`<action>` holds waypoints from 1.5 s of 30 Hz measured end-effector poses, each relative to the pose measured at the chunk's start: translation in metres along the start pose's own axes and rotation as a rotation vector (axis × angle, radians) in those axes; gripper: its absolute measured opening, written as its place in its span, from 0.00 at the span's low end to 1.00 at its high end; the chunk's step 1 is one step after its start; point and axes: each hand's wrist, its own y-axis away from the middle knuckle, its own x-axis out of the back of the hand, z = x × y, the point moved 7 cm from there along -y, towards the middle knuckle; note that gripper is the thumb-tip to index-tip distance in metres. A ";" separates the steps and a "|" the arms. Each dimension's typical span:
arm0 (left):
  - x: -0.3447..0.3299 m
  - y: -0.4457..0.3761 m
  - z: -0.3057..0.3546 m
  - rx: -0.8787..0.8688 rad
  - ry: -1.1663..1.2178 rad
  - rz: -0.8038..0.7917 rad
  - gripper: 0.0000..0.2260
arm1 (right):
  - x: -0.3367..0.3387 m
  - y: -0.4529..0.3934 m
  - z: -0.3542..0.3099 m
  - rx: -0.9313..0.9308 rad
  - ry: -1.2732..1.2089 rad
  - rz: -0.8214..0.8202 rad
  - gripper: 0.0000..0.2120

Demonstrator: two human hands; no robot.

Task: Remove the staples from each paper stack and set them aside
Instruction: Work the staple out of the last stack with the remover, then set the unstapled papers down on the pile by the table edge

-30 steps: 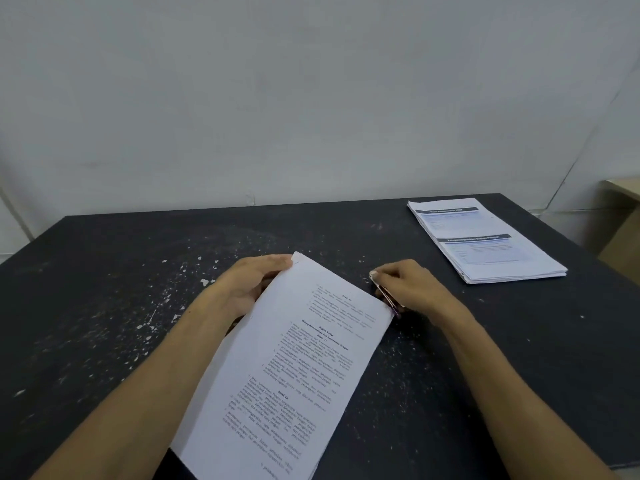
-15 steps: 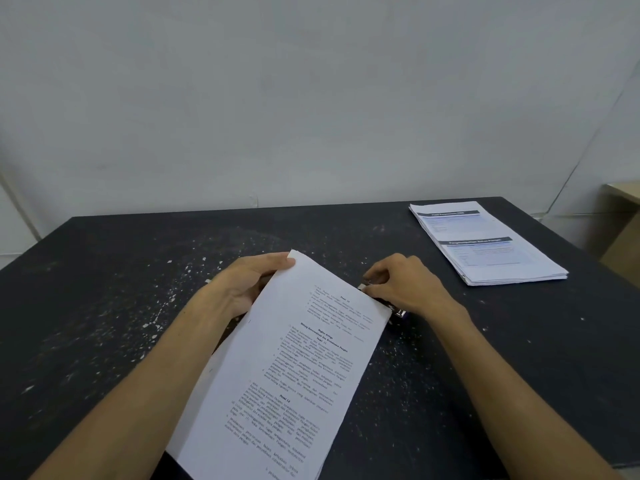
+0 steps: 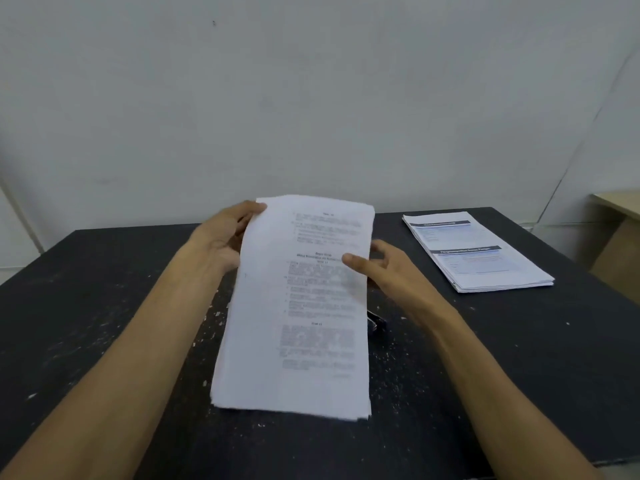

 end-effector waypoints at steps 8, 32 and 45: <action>-0.010 0.006 0.007 -0.154 0.120 -0.016 0.17 | -0.001 -0.001 -0.017 0.068 -0.126 -0.044 0.14; -0.142 -0.042 -0.074 -0.048 -0.256 -0.185 0.11 | 0.138 -0.032 0.011 -0.106 0.163 0.351 0.09; -0.302 -0.110 -0.151 -0.016 -0.716 -0.207 0.08 | 0.308 -0.053 0.068 -0.273 0.599 0.518 0.05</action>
